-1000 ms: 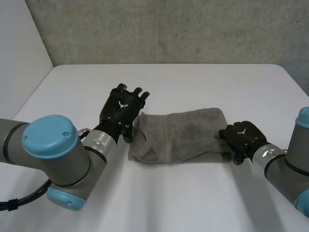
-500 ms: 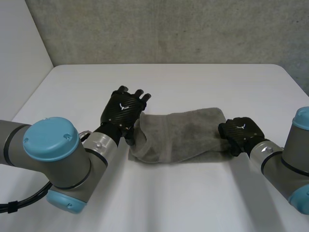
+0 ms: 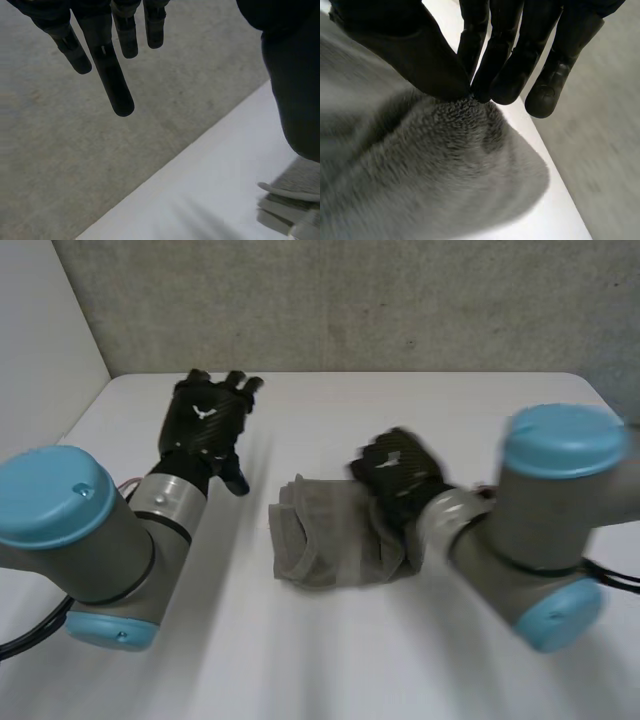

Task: Fold the towel.

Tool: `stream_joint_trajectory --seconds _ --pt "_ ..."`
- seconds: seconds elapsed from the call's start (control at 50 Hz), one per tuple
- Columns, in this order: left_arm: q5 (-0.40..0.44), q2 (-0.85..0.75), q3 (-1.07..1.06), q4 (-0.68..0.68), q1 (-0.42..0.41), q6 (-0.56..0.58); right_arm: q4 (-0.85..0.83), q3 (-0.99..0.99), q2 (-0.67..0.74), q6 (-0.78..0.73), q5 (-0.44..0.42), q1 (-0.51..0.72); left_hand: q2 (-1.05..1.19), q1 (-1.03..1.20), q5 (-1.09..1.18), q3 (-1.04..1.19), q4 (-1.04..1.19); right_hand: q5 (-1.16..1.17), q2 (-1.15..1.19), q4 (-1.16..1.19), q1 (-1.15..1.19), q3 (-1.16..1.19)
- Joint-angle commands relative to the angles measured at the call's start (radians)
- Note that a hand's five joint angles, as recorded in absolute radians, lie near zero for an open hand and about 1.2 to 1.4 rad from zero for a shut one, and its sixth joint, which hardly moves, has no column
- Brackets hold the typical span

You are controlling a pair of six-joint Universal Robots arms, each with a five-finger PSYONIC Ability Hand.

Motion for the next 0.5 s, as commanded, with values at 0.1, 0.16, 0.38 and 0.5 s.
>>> stream_joint_trajectory --seconds 0.1,0.16,0.38,0.5 --pt "-0.048 0.024 -0.006 -0.003 0.064 -0.105 0.011 -0.151 0.276 -0.226 0.025 0.277 -0.076 -0.089 -0.216 -1.137 -0.087 0.056 0.068 0.055 0.088 0.061" --pt "-0.048 0.024 -0.006 -0.003 0.064 -0.105 0.011 -0.155 0.273 -0.221 0.042 0.275 -0.076 -0.089 -0.216 -1.137 -0.087 -0.198 -0.187 -0.199 -0.166 -0.194" --pt "-0.043 0.021 0.008 0.003 0.046 -0.111 -0.049 0.020 -0.028 0.155 0.079 0.197 -0.076 -0.089 -0.216 -1.137 -0.087 -1.026 -1.015 -1.027 -0.994 -1.022" --pt "-0.048 0.012 0.042 0.003 0.003 -0.117 -0.041 0.083 -0.120 0.259 0.086 0.032 -0.076 -0.089 -0.216 -1.137 -0.087 -1.017 -1.006 -1.018 -0.985 -1.013"
